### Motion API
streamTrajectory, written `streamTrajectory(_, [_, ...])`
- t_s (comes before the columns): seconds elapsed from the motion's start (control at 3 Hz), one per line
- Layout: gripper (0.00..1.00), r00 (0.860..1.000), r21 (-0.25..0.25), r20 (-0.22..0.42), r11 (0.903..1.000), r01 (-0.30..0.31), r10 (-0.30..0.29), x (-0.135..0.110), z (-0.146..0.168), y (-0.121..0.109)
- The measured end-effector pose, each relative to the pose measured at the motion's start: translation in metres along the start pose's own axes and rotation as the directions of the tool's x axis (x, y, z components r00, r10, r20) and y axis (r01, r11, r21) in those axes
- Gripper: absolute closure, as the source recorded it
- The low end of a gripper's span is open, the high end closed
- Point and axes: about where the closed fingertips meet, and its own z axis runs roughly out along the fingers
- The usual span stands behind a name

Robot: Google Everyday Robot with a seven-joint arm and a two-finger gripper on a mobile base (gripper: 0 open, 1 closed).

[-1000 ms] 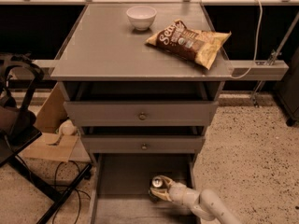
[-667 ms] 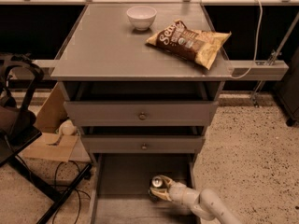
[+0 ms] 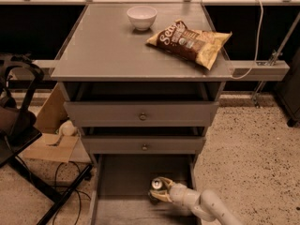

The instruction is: Place green can into bottom drawer

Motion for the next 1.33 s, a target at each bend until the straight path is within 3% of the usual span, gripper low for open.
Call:
streamTrajectory(0.33, [0.12,1.000,0.000,0.000,1.0000,0.000,0.000,0.000,0.000,0.000])
streamTrajectory(0.67, [0.00,1.000,0.000,0.000,1.0000,0.000,0.000,0.000,0.000,0.000])
streamTrajectory(1.0, [0.00,1.000,0.000,0.000,1.0000,0.000,0.000,0.000,0.000,0.000])
streamTrajectory(1.33, [0.00,1.000,-0.065,0.016,0.9979,0.006,-0.005,-0.046,-0.029,0.005])
